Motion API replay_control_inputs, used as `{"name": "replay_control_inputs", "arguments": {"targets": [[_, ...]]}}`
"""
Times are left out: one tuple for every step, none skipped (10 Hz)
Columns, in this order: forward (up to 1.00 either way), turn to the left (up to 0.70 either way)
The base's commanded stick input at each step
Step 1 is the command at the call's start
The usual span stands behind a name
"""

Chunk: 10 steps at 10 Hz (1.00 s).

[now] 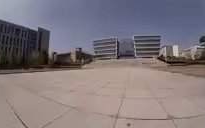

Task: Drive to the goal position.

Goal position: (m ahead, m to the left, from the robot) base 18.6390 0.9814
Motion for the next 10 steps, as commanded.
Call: {"name": "replay_control_inputs", "arguments": {"targets": [[0.70,0.00],[0.70,0.00],[0.70,0.00],[0.70,0.00],[0.70,0.00],[0.70,0.00],[0.70,0.00],[0.70,0.00],[0.70,0.00],[0.70,0.00]]}}
